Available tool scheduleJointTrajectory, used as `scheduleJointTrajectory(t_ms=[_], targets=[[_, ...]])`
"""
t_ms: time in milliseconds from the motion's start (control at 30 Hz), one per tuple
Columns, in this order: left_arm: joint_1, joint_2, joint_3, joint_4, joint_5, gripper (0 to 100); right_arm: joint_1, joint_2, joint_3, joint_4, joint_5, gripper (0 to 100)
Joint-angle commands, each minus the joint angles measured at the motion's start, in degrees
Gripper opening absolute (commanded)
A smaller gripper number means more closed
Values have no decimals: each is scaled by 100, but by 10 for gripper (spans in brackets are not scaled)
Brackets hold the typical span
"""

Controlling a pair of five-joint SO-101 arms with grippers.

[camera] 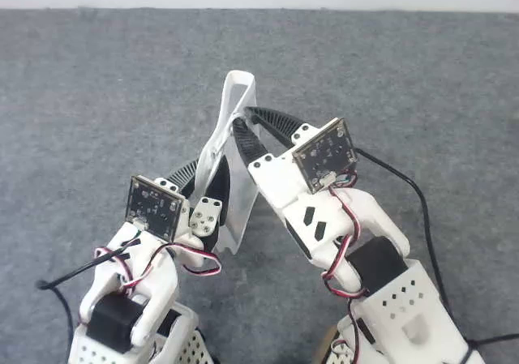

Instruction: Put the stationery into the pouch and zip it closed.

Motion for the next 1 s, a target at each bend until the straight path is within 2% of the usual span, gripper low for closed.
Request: scheduleJointTrajectory(t_ms=[0, 267, 800, 967], targets=[[26, -97, -40, 114, -44, 9, 646, 4, -105, -418, -53, 7], [26, -97, -31, 114, -53, 9, 699, 4, 79, -822, -53, 7], [26, -97, -92, 123, -158, 15, 505, -48, 97, -585, -53, 7], [-18, -97, -286, 352, 70, 154, 233, -31, 105, -435, -18, 7]])
